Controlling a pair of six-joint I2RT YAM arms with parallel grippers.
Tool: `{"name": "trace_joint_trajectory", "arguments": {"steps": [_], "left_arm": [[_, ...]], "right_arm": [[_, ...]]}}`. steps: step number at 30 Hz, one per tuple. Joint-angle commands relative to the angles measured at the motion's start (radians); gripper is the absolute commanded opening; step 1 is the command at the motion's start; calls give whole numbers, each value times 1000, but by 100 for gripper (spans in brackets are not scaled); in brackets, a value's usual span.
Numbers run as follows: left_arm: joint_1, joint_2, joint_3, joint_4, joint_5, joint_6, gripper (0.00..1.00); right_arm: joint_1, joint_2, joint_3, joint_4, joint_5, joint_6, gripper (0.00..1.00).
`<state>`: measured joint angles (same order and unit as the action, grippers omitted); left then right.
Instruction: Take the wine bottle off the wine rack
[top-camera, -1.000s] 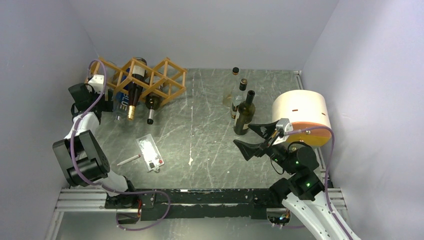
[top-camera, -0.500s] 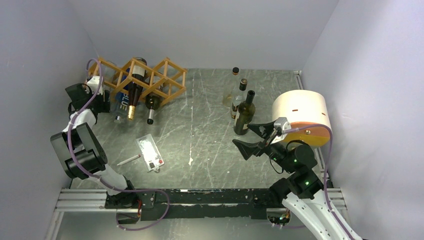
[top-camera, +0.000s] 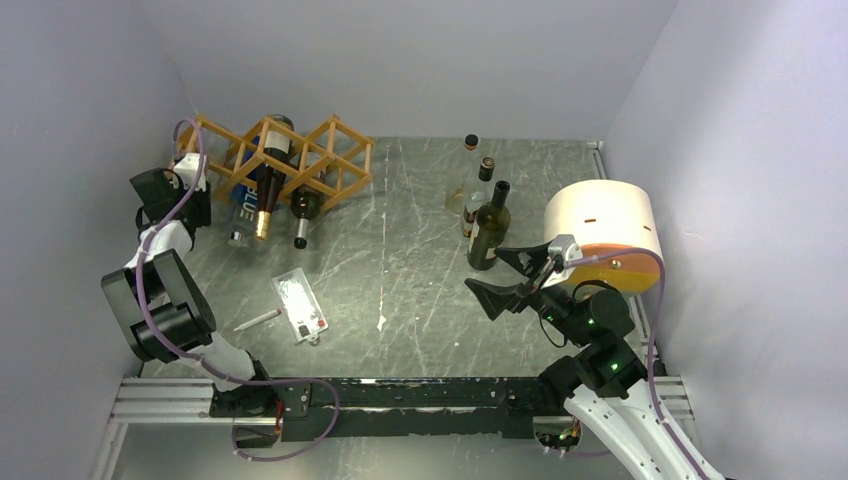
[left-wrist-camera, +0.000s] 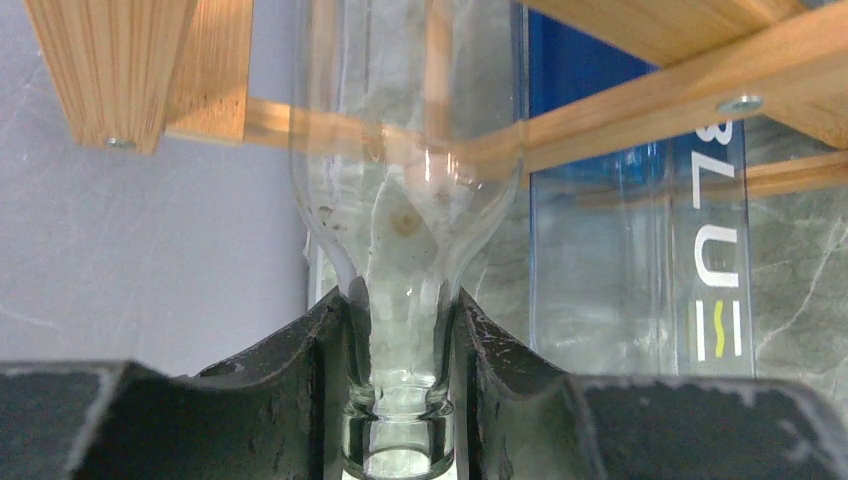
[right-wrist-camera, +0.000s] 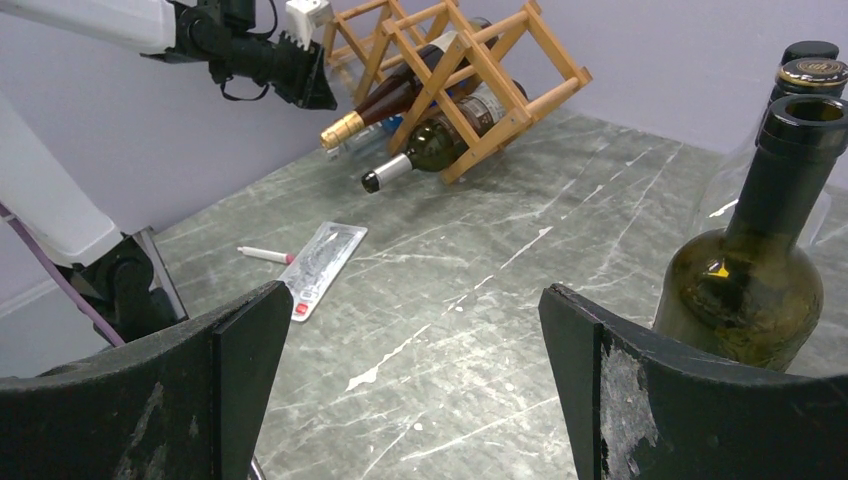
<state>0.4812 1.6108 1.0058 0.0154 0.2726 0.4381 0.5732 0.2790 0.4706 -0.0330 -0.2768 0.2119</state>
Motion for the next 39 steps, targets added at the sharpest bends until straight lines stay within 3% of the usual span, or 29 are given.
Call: {"name": "trace_joint_trajectory", "arguments": {"steps": [1, 16, 23, 39], "left_arm": [[12, -76, -64, 42, -13, 0, 20], [22, -324, -241, 14, -48, -84, 7], [22, -459, -333, -24, -113, -115, 7], [22, -653, -300, -185, -218, -302, 7]], "right_arm": [[5, -20, -3, 16, 1, -8, 100], [10, -54, -5, 19, 10, -6, 100], [15, -69, -12, 25, 4, -1, 100], [34, -105, -22, 37, -2, 3, 100]]}}
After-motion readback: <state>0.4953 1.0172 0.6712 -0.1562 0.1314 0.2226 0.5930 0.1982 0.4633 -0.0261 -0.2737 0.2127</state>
